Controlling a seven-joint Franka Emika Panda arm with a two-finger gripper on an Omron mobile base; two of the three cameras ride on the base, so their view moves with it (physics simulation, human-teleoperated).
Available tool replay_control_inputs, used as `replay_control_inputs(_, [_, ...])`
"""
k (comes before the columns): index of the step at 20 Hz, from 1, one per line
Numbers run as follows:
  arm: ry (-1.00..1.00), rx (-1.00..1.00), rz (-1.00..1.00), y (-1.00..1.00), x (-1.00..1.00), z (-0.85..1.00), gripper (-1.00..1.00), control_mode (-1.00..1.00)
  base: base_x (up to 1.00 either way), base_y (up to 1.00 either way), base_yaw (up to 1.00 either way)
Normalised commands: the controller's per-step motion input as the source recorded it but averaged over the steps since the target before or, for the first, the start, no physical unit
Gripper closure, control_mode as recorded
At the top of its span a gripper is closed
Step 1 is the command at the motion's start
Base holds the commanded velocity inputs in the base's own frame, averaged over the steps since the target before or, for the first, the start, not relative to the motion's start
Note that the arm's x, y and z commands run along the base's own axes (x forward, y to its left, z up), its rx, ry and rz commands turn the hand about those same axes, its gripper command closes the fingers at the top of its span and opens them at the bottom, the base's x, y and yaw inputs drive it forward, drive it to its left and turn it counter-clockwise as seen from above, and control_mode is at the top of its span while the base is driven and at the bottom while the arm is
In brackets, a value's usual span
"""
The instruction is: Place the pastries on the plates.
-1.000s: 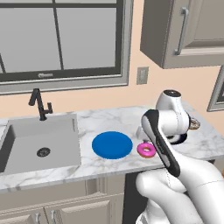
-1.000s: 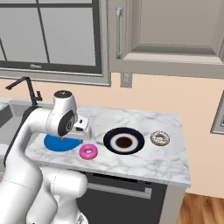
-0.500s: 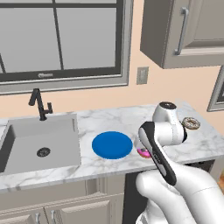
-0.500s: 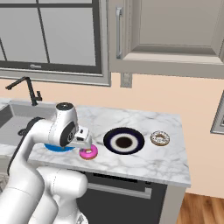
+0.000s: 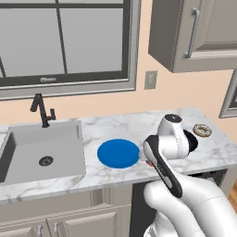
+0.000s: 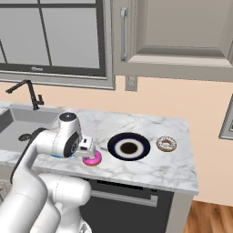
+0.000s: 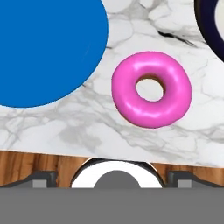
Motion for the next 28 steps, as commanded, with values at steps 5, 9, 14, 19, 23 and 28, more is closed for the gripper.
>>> replay_control_inputs(5, [0.05,0.00,0.00,0.00,0.26,-0.12,-1.00,-1.00,0.00,0.00,0.00])
replay_control_inputs(9, [0.07,-0.03,0.00,0.02,0.19,-0.19,-1.00,-1.00,0.00,0.00,0.00])
replay_control_inputs(14, [0.05,-0.03,0.02,0.00,0.17,-0.25,-1.00,-1.00,0.00,0.00,0.00])
replay_control_inputs(19, [0.00,0.00,0.04,0.00,0.27,-0.09,-1.00,-1.00,0.00,0.00,0.00])
replay_control_inputs(23, [0.00,0.00,0.04,0.00,0.24,-0.09,-1.00,-1.00,0.00,0.00,0.00])
replay_control_inputs(28, [0.00,0.00,0.03,0.00,0.12,-0.21,-1.00,-1.00,0.00,0.00,0.00])
